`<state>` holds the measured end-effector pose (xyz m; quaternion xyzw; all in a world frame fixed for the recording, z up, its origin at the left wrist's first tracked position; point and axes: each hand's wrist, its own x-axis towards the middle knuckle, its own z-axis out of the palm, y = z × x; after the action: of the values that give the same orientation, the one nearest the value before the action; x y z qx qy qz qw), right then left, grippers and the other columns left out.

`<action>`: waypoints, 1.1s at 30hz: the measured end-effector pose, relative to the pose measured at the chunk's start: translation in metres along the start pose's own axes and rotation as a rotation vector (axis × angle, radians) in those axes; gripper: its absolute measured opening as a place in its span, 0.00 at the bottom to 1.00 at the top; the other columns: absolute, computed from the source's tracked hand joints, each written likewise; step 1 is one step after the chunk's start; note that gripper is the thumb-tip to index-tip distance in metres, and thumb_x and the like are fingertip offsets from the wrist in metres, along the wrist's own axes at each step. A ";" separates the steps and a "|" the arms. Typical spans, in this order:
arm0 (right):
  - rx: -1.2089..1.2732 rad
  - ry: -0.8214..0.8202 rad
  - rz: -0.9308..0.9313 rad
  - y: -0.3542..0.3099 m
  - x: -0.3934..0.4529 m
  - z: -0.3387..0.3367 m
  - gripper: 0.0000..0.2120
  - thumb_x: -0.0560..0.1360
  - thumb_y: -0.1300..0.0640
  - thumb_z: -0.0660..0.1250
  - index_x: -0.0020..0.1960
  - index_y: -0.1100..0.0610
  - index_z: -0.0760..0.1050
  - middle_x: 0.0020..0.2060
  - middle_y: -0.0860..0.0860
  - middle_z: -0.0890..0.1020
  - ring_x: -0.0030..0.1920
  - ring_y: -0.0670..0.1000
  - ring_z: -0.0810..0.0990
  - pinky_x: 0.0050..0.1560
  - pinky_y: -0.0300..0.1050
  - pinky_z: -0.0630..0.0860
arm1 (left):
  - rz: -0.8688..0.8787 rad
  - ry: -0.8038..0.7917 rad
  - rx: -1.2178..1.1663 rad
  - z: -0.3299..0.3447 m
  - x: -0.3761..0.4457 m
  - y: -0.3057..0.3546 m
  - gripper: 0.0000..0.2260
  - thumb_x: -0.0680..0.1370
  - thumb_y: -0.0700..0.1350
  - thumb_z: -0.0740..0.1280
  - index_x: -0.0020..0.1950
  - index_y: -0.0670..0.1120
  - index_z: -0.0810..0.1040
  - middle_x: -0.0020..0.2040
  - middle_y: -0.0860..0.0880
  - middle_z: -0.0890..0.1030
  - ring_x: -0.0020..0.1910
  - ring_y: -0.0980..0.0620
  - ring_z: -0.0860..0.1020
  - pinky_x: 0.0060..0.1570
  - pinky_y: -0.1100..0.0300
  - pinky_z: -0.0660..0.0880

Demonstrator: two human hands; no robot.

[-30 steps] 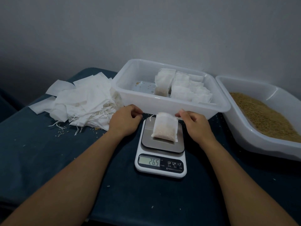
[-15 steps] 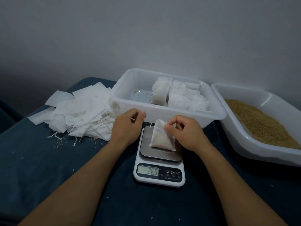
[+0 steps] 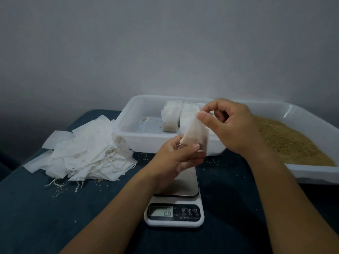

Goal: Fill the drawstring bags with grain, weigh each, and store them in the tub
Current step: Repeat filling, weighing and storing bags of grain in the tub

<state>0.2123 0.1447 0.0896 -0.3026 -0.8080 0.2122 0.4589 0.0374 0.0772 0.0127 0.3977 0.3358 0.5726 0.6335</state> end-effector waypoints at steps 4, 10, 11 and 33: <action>0.063 0.046 0.060 0.018 0.014 -0.025 0.05 0.75 0.41 0.73 0.45 0.41 0.81 0.48 0.37 0.81 0.46 0.41 0.81 0.48 0.38 0.77 | 0.037 0.043 -0.038 0.028 0.031 0.018 0.13 0.82 0.40 0.70 0.66 0.40 0.78 0.56 0.43 0.85 0.54 0.47 0.84 0.55 0.55 0.82; 0.272 -0.026 0.204 0.052 0.018 -0.055 0.17 0.76 0.38 0.70 0.52 0.50 0.84 0.50 0.52 0.87 0.52 0.53 0.87 0.55 0.55 0.84 | 0.005 0.054 -0.034 0.062 0.072 0.031 0.10 0.82 0.38 0.70 0.63 0.43 0.80 0.54 0.44 0.85 0.49 0.49 0.84 0.51 0.52 0.84; 0.283 -0.013 0.211 0.057 0.018 -0.058 0.17 0.76 0.38 0.70 0.54 0.50 0.84 0.50 0.53 0.87 0.52 0.54 0.87 0.55 0.55 0.83 | -0.001 0.067 -0.022 0.066 0.078 0.032 0.09 0.82 0.38 0.70 0.62 0.43 0.80 0.54 0.45 0.85 0.49 0.49 0.83 0.50 0.55 0.83; -0.048 0.176 0.312 0.117 -0.003 -0.115 0.11 0.81 0.37 0.67 0.48 0.41 0.84 0.44 0.38 0.86 0.42 0.41 0.87 0.38 0.41 0.83 | 0.122 0.103 0.541 0.120 0.150 0.002 0.14 0.75 0.39 0.78 0.56 0.49 0.79 0.51 0.44 0.84 0.47 0.47 0.86 0.55 0.51 0.85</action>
<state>0.3481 0.2349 0.0711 -0.4525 -0.7126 0.2344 0.4821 0.1597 0.2118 0.0739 0.5422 0.4838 0.5187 0.4505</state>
